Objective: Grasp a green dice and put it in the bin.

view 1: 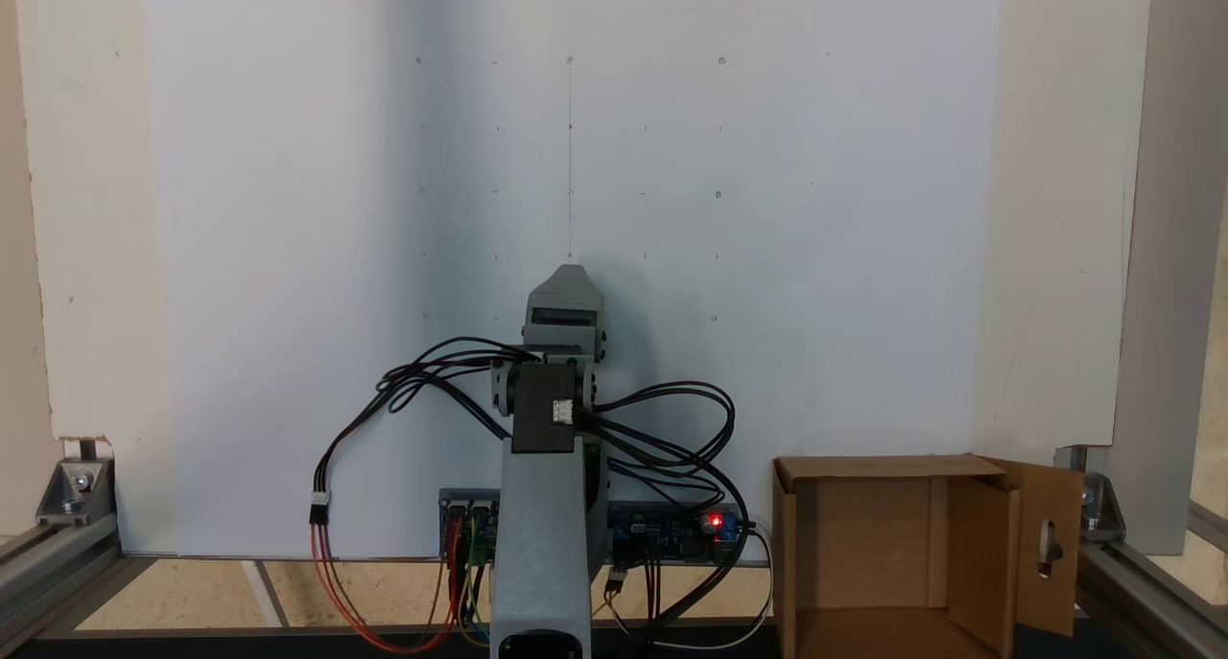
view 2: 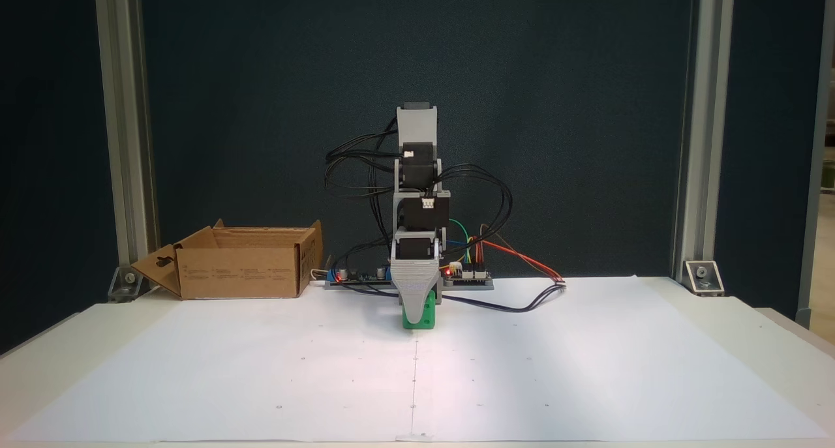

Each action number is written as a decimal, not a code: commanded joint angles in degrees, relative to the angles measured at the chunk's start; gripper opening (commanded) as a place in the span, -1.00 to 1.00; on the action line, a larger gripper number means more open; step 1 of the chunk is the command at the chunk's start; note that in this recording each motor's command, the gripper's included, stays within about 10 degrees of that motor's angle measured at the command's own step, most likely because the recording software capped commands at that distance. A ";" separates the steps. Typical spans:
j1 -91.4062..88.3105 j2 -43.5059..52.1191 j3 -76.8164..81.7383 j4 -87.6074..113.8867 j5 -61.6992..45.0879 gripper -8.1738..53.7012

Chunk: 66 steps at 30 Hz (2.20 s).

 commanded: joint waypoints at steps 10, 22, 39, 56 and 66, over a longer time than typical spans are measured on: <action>-0.35 -0.35 -0.97 -0.44 2.37 0.29; -0.62 -1.49 -0.70 -1.23 2.37 -0.22; -2.20 -0.35 -39.79 32.94 4.22 -0.36; 47.88 -10.11 -60.12 30.67 -21.53 -0.36; 85.78 -12.13 -66.45 22.76 -28.56 -0.36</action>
